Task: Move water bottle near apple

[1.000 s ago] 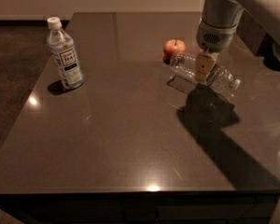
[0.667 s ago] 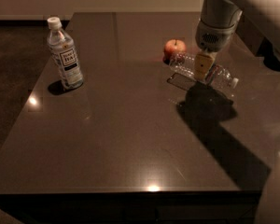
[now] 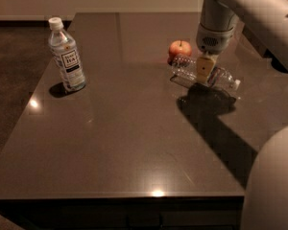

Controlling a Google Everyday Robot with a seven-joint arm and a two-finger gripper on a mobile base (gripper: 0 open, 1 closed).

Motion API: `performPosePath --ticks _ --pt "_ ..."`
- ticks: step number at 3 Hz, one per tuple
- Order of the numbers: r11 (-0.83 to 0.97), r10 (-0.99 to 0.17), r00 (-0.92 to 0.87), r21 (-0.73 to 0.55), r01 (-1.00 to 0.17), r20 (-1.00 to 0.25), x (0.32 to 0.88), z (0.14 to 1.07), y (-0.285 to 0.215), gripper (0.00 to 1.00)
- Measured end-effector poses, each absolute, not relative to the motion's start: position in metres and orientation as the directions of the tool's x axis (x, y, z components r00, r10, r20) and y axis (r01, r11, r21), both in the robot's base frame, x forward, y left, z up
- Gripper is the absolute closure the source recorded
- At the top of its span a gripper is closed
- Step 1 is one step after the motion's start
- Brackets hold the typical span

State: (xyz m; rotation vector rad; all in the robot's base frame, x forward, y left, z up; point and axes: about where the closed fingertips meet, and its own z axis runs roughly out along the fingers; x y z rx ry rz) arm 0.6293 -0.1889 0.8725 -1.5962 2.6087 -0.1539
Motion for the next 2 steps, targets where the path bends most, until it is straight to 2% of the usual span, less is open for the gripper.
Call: performPosePath --ticks 2 --pt "0.463 -0.885 -0.465 -0.125 -0.878 -0.009 0.6329 0.8648 -0.1903 0.13"
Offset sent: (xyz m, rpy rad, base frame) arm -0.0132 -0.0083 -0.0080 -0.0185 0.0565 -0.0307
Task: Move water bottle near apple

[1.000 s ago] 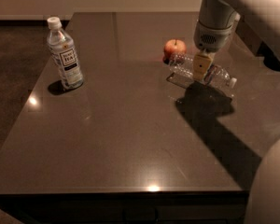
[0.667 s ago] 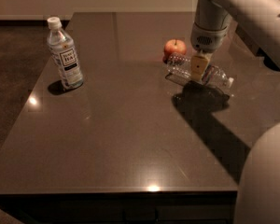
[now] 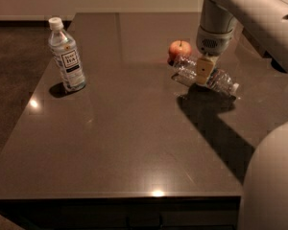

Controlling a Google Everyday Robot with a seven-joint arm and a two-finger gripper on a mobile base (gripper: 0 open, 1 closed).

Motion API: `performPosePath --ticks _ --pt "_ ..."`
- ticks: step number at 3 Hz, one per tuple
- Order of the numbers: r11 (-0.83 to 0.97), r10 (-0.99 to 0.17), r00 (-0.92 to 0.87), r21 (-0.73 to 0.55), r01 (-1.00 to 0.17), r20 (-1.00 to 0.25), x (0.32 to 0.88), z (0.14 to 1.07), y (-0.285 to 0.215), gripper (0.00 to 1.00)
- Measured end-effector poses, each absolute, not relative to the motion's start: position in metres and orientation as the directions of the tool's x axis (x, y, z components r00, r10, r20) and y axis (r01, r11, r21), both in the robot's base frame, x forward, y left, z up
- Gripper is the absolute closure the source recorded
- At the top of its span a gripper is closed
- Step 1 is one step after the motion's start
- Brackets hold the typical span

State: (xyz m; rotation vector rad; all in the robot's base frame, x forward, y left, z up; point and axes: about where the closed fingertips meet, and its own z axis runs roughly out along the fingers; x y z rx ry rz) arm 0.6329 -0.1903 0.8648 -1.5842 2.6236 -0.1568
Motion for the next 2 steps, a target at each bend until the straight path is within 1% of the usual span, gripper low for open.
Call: performPosePath --ticks 1,2 --pt "0.461 -0.886 -0.463 -0.139 -0.876 -0.024 0.6390 0.8629 -0.1882 0.00" --pt "0.461 -0.886 -0.463 -0.139 -0.876 -0.024 0.6391 0.8629 -0.1882 0.00"
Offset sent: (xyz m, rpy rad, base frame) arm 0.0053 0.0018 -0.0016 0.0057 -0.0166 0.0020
